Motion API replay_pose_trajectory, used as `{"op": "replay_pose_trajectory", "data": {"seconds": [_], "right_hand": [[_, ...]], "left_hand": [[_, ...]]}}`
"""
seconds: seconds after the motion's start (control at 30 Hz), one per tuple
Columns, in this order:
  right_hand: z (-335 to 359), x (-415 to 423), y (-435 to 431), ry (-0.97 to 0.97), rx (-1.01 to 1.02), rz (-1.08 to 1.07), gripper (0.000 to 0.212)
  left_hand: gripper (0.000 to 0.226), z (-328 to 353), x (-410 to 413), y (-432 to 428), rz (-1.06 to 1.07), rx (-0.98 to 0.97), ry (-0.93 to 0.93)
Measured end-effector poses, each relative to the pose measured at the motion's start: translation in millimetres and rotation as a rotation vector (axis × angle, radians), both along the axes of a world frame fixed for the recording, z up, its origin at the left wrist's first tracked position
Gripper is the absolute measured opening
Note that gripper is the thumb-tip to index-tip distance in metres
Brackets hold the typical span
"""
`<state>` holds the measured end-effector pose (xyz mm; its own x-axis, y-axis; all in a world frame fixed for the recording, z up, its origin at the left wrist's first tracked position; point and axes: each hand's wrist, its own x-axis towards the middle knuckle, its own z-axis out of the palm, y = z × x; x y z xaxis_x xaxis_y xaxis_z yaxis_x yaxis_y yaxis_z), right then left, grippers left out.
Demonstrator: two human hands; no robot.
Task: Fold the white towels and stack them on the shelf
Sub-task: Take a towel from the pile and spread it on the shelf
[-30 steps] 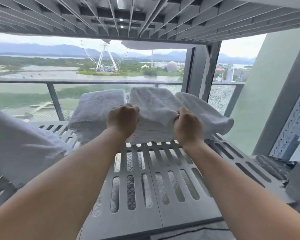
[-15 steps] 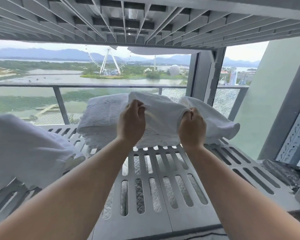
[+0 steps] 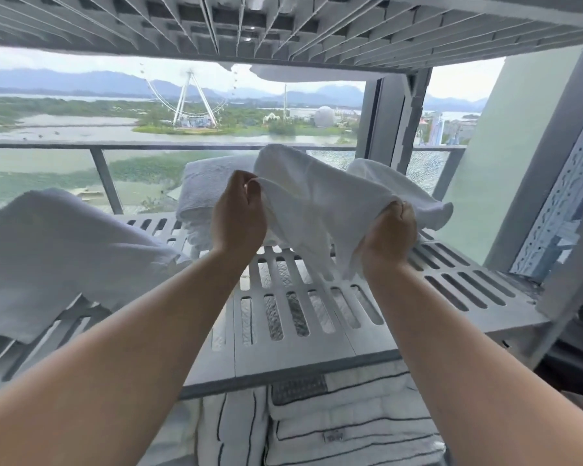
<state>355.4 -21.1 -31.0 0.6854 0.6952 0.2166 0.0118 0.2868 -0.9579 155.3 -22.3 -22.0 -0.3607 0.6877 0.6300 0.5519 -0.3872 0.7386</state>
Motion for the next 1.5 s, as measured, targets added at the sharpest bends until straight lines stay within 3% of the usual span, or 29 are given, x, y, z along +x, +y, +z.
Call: {"op": "replay_pose_trajectory", "data": {"seconds": [0.23,0.43,0.53,0.63,0.8,0.9,0.97,1.13,1.23,1.37,1.5], "right_hand": [[0.1,13.3,-21.7,-0.097,-0.005,-0.099,0.032],[-3.0,40.5,-42.7,-0.067,-0.022,-0.088,0.032],[-14.1,54.1,-59.9,-0.086,-0.009,-0.045,0.031],[-24.9,68.2,-75.4,-0.2,-0.028,0.076,0.027],[-34.5,91.6,-82.2,-0.452,-0.091,0.271,0.029],[-37.9,96.3,-77.8,-0.649,-0.191,0.475,0.024],[-40.8,101.2,-70.8,-0.738,-0.211,0.498,0.027],[-45.0,121.9,-28.9,-0.755,-0.202,0.321,0.041],[-43.2,139.5,4.4,-0.928,-0.204,0.127,0.033],[-34.1,163.1,44.1,-1.103,-0.213,-0.029,0.029],[-29.8,175.4,77.7,-1.159,-0.29,-0.083,0.037]], "left_hand": [[0.014,6.5,-27.2,-37.3,0.144,0.0,0.028],[0.018,18.9,-35.1,-66.0,0.361,-0.136,-0.122],[0.034,11.3,2.1,-85.9,0.29,-0.189,0.061],[0.036,-2.7,48.2,-97.7,0.21,-0.236,0.286],[0.032,-22.0,102.2,-96.8,0.041,-0.275,0.352],[0.028,-19.7,118.2,-88.5,0.016,-0.139,0.389],[0.026,-14.5,127.6,-77.9,0.002,-0.026,0.461],[0.023,-3.6,152.0,-25.9,-0.161,-0.136,0.491],[0.024,-0.2,166.0,15.7,-0.204,-0.196,0.538],[0.031,-5.9,186.2,65.8,-0.204,-0.268,0.747],[0.054,-19.5,201.8,106.4,-0.156,-0.31,0.951]]}}
